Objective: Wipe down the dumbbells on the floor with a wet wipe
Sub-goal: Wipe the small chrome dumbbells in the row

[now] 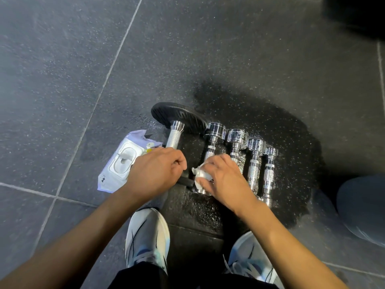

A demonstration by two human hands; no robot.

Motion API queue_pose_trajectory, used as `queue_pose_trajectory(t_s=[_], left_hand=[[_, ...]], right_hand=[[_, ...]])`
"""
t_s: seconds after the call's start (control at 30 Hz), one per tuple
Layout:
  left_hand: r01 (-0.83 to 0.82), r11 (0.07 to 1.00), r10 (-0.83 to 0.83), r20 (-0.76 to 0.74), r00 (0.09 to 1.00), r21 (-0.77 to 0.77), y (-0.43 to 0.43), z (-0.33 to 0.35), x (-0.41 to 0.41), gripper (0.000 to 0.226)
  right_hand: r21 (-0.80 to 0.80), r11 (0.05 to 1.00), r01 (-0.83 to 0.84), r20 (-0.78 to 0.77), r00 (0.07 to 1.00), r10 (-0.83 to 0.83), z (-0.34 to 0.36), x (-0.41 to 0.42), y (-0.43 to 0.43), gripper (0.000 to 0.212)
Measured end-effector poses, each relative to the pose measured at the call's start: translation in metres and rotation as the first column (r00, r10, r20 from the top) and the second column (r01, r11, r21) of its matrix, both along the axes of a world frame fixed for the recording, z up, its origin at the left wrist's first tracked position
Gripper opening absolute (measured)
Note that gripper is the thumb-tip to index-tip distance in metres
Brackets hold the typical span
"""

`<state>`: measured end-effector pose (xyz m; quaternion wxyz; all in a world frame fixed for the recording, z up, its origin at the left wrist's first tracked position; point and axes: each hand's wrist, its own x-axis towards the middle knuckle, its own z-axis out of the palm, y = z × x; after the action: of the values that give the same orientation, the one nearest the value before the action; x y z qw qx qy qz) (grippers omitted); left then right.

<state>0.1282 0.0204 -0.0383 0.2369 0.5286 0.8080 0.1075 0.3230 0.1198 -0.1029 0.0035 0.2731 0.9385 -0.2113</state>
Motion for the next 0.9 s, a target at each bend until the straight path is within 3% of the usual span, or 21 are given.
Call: queue_pose_trajectory(t_s=[0.2, 0.3, 0.4, 0.5, 0.63, 0.77, 0.9], left_hand=[[-0.007, 1.0, 0.007, 0.027, 1.0, 0.024, -0.003, -0.007, -0.006, 0.02], [-0.014, 1.0, 0.014, 0.025, 1.0, 0.012, -0.003, -0.008, -0.006, 0.023], [-0.017, 1.0, 0.017, 0.029, 0.999, -0.008, -0.002, -0.007, -0.007, 0.025], [-0.008, 1.0, 0.008, 0.02, 1.0, -0.015, -0.003, -0.007, -0.008, 0.026], [-0.017, 1.0, 0.018, 0.024, 1.0, -0.021, -0.003, -0.007, -0.009, 0.026], [-0.031, 0.999, 0.032, 0.032, 0.999, -0.027, -0.003, -0.005, -0.008, 0.027], [-0.046, 0.999, 0.047, 0.038, 0.998, -0.022, -0.002, -0.005, -0.006, 0.026]], right_hand=[[-0.028, 0.986, 0.164, -0.072, 0.983, -0.166, -0.005, 0.018, 0.004, 0.026], [-0.052, 0.999, 0.006, -0.146, 0.989, -0.014, -0.006, 0.018, -0.01, 0.026], [0.024, 0.997, -0.068, -0.095, 0.993, 0.07, -0.008, 0.012, -0.03, 0.031], [0.081, 0.997, -0.014, -0.028, 0.999, 0.016, -0.007, 0.005, -0.039, 0.029], [0.039, 0.987, 0.156, -0.137, 0.979, -0.149, -0.002, 0.003, -0.03, 0.02], [0.09, 0.947, 0.307, -0.131, 0.947, -0.294, -0.007, 0.017, -0.013, 0.016], [0.062, 0.962, 0.267, -0.143, 0.956, -0.257, -0.008, 0.033, -0.022, 0.018]])
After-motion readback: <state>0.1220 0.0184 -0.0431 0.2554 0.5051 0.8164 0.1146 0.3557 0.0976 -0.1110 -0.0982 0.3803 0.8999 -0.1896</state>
